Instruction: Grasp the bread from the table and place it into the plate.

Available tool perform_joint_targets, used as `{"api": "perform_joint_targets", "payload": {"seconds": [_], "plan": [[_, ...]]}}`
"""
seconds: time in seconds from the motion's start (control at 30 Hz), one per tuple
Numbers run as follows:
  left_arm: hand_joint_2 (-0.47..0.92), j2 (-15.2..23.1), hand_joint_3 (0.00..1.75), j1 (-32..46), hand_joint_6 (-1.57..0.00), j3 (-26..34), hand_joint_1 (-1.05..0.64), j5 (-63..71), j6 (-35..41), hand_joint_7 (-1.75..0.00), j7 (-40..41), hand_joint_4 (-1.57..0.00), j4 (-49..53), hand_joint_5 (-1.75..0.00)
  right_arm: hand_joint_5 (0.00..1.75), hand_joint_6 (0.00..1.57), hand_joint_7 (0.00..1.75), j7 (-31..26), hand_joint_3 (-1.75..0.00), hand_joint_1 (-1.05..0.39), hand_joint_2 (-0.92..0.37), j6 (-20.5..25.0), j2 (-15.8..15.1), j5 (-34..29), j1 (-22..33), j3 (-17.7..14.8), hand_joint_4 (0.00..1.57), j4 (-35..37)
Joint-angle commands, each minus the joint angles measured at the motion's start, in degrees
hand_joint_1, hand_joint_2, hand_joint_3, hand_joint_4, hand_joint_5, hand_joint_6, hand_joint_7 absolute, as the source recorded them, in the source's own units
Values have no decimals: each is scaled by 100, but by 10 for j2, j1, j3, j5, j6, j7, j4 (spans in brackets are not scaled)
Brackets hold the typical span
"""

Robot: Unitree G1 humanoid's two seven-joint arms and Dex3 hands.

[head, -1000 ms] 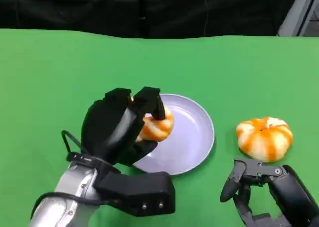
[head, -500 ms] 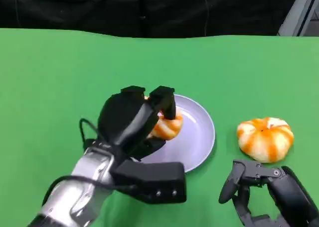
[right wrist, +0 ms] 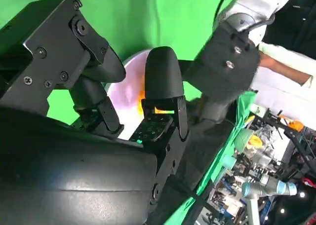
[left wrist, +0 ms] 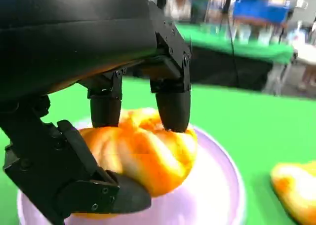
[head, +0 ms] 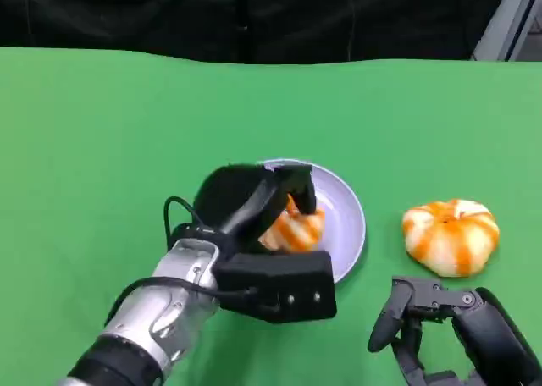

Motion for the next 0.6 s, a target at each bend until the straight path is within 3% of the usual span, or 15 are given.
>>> {"api": "perform_joint_targets", "payload": {"seconds": [0.03, 0.1, 0.2, 0.33, 0.6], "plan": [[91, 25, 21, -8, -48, -3, -35, -9, -6, -12, -51, -35, -10, -65, 175, 84, 130, -1, -150, 5, -23, 7, -7, -1, 4, -3, 86, -8], [92, 29, 24, -7, -31, -6, -47, -5, 5, -3, -71, -15, -17, -50, 175, 84, 130, 0, -150, 5, -23, 13, -8, -1, 4, -3, 85, -12], [92, 35, 32, -7, -17, -12, -61, -2, 28, -1, -117, -2, -32, -36, 175, 84, 130, -1, -151, 5, -22, 9, -9, -1, 2, -3, 85, -9], [92, 45, 43, -6, -7, -22, -73, -2, 49, -1, -180, 0, -47, -13, 175, 84, 130, 3, -151, 5, -22, 9, -10, 5, 1, -4, 85, -7], [92, 71, 50, 20, -1, -3, -82, -18, 69, 0, -222, 0, -127, 0, 174, 84, 129, 2, -151, 6, -23, 13, -10, 6, 4, -3, 85, -9]]}}
